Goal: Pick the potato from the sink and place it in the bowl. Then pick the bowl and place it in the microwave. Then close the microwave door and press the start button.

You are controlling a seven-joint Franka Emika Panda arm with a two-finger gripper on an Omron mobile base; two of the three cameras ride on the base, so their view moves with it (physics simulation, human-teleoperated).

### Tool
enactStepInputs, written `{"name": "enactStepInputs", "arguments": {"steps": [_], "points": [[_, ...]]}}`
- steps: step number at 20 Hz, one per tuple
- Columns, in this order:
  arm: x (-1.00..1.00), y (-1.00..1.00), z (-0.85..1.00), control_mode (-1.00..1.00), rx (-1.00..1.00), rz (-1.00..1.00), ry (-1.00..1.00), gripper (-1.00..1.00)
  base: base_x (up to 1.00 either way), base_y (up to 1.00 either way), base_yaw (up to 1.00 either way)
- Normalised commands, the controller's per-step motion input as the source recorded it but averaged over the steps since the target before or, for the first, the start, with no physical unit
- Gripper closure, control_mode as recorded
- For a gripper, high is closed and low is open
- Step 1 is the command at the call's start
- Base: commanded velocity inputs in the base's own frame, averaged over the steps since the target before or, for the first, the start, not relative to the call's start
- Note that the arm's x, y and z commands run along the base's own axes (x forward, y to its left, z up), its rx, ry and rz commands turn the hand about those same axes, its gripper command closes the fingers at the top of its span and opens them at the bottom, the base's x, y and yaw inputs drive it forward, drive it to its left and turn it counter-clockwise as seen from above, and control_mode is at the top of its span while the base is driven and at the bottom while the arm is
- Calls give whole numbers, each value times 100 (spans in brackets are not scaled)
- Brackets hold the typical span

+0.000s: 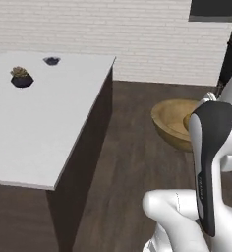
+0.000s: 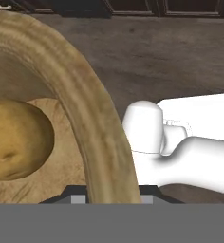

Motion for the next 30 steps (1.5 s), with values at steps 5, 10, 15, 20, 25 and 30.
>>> {"name": "enactStepInputs", "arguments": {"steps": [5, 10, 15, 20, 25, 30], "points": [[0, 0, 0, 100, 0, 0, 0, 100, 70, -22, -41], [0, 0, 0, 100, 0, 0, 0, 100, 100, -25, -31], [0, 0, 0, 100, 0, 0, 0, 100, 100, -1, -40], [0, 0, 0, 100, 0, 0, 0, 100, 100, -1, -45], [0, 0, 0, 100, 0, 0, 0, 100, 100, 10, -54], [0, 0, 0, 100, 0, 0, 0, 100, 100, 30, -56]]}}
